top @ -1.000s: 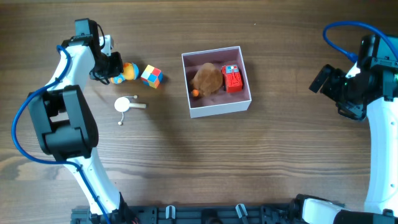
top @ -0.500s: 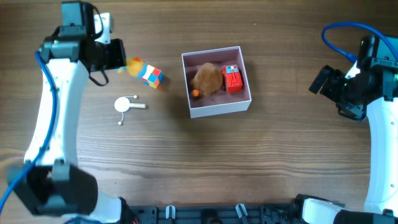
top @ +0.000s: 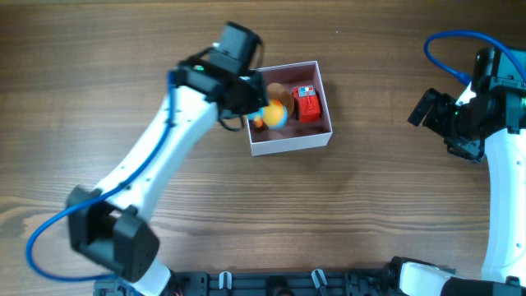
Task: Pack container
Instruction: 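Carry the duck into the box with left gripper and release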
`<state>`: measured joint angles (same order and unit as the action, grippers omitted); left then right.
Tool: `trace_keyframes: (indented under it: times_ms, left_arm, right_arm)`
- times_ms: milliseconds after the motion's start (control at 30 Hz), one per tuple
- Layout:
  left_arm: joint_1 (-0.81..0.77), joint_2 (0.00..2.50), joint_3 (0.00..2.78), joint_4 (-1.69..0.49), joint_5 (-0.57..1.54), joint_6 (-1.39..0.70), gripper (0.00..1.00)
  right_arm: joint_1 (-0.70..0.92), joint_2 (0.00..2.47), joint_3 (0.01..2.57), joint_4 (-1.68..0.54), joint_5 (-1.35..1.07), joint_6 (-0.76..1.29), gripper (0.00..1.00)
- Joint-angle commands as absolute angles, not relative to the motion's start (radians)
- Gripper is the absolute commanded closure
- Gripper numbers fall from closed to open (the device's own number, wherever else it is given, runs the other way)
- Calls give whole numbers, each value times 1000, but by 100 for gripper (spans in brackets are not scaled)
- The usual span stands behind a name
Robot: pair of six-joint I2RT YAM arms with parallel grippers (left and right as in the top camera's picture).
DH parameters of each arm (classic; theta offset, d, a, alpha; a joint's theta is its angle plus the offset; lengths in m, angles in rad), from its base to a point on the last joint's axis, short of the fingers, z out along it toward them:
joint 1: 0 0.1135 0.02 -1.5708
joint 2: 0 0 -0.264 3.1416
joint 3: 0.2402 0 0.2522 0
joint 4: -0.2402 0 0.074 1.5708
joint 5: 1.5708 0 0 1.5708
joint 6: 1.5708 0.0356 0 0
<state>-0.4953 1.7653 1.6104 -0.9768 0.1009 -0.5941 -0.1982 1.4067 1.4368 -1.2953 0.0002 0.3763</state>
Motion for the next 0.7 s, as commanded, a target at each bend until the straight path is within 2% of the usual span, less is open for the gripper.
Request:
trace_keyframes:
  times_ms: [0,200,433,467,500,533,567,600,667]
  left_arm:
    - [-582,1869,1620,-927,73,-675,96]
    - [-607,1973,1620,-907,51,-720,96]
    - [-609,1979,1618,-977,-21,-772,96]
    - [-609,1979,1618,-985,-21,-772,94]
    - [-609,1979,1618,-993,-21,-772,73]
    - [-610,1979,1618,-1000,-21,-772,66]
    - [-610,1979,1618,-1007,-21,-772,64]
    - [-610,1979,1618,-1012,-20,-772,57]
    - [-610,1974,1618,-1016,-20,-772,53]
  right_arm:
    - [-200,1412,1447,-1302,2,366,0]
    - [-200,1412,1447,-1314,2,366,0]
    - [-200,1412,1447,-1313,2,366,0]
    - [-200,1412,1447,-1313,2,366,0]
    - [-200,1412,1447,-1314,2,366,0]
    - [-200,1412,1447,-1314,2,366,0]
    - [-200,1412,1447,-1313,2,367,0]
    - [-200,1412,1447,-1314,2,366,0]
    - [-200,1412,1447,-1314,2,366,0]
